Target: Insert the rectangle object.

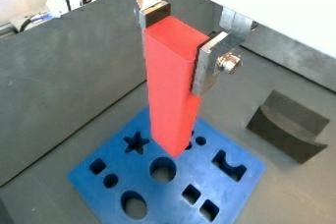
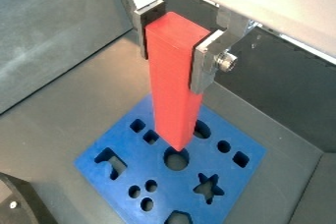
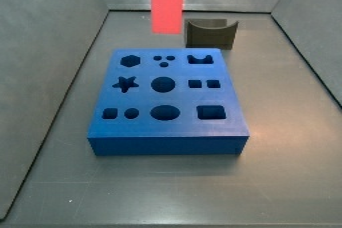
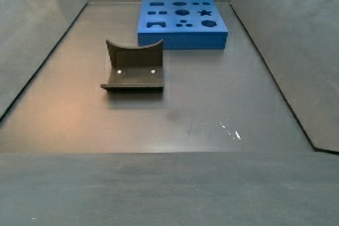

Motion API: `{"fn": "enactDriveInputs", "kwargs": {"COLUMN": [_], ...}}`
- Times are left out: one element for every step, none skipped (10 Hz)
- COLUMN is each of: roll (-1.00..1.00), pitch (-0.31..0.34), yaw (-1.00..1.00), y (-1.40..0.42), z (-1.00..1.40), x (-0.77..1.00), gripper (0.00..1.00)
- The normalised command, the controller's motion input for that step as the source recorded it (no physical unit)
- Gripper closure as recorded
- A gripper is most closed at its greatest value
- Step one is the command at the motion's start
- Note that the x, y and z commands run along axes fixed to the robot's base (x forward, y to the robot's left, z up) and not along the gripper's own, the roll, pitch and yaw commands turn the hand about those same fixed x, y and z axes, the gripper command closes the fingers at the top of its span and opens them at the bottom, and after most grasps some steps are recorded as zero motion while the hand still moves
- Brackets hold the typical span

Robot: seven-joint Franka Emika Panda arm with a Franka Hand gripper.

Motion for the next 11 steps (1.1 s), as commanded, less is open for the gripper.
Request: {"fn": "enactDriveInputs", "kwargs": {"roll": [0.00,0.00,0.00,0.00,0.06,0.19,0.29,0.36,0.35,0.30,0.26], "pitch": [-0.061,-0.056,-0.049,-0.006,0.000,0.109,0.220,0.281,0.299,0.284,0.267], "yaw": [0.00,0.00,0.00,0.00,0.00,0.00,0.00,0.00,0.00,0.00,0.00], "y": [-0.68,-0.68,-0.67,-0.62,-0.45,-0.32,-0.20,-0.13,-0.13,-0.13,-0.12], "z": [-0.86,-0.86,-0.86,-0.87,-0.77,-0.58,-0.35,-0.23,-0.17,-0.12,-0.19], "x": [0.82,0.84,0.85,0.95,0.99,0.98,0.91,0.82,0.81,0.85,0.90], "gripper": [1.00,1.00,1.00,1.00,1.00,1.00,1.00,1.00,1.00,1.00,1.00]}}
